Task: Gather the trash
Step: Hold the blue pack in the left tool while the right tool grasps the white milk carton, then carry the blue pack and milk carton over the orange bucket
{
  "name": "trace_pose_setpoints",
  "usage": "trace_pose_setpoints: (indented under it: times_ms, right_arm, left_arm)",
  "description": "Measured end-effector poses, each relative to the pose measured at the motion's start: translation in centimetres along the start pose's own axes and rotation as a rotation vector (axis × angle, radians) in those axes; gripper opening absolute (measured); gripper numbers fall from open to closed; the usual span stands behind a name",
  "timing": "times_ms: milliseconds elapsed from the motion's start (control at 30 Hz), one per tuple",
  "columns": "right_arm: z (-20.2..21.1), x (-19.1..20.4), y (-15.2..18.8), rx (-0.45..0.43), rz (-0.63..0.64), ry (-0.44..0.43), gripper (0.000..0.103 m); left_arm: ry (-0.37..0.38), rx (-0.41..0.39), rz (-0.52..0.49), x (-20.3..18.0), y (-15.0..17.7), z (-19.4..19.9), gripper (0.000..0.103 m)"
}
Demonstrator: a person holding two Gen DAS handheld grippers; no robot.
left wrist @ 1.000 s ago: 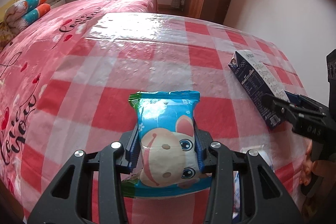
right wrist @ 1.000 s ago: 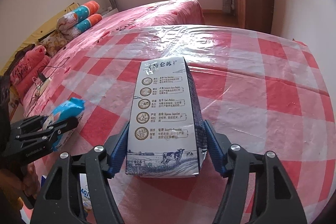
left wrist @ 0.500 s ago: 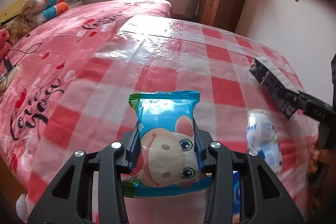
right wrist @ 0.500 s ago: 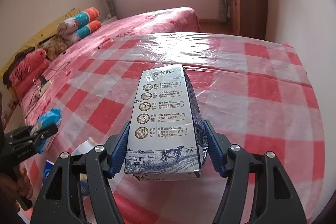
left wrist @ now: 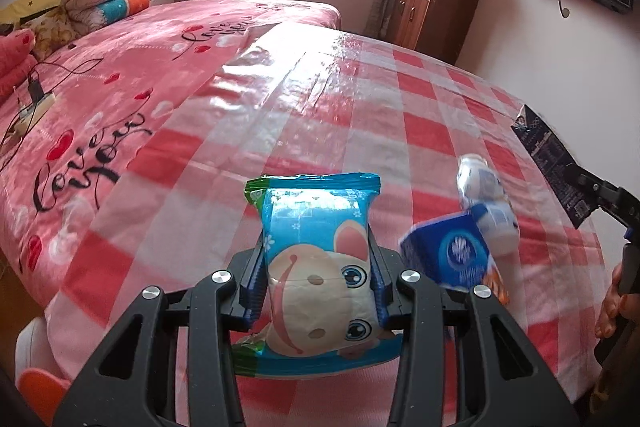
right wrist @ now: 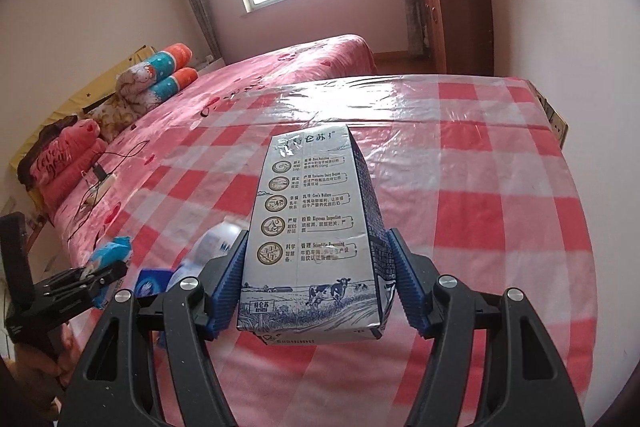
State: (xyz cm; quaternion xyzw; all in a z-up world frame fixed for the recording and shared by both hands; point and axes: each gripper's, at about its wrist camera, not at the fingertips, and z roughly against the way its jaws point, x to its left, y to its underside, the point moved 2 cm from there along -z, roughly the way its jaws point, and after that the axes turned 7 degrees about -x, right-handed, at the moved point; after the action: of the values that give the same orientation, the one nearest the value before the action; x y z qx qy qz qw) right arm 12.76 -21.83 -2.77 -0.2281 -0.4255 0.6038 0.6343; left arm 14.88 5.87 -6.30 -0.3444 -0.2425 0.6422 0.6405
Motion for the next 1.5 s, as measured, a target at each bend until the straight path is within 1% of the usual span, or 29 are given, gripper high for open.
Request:
trace_pose_setpoints:
  times_ms: [233,567,767,1000,1133,1267,1400,1500]
  right_arm:
    - [2.0,1.0,2.1,0.03,0.001,-0.009,0.067]
    - [4.0,3.0,4.7,0.08,-0.044,-0.094,0.067]
    - [4.7,5.4,5.5,0.103,-0.02,-0.135,0.067]
    - [5.3,9.7,6.3,0.143,0.025,-0.22,0.067]
    - [5.3,12.3,6.8,0.177,0.056,-0.277,0.067]
    - [5.3,15.8,7.7,0.224,0.107,-0.346,0.067]
    - [5.1,20.2,8.8,0.289,0.167,-0.439,0.067]
    - [4.8,23.1,9.8,0.337,0.209,-0.499,0.067]
  left_arm:
    - [-0.004,0.003,-0.005,0.3,1.9,1.8,0.043]
    - [0.033,0.019,-0.007,0.4,4.2,4.5,0.043]
    - [0.041,0.01,-0.018,0.9,5.3,6.3,0.043]
    - [0.029,-0.002,-0.004,2.5,6.6,8.6,0.043]
    - [0.009,-0.008,0.021,4.1,7.5,10.1,0.043]
    - [-0.029,-0.01,0.058,6.3,8.8,11.7,0.043]
    - [-0.084,-0.006,0.098,8.9,10.4,13.5,0.043]
    - [-0.139,0.002,0.138,11.4,11.7,14.7,0.043]
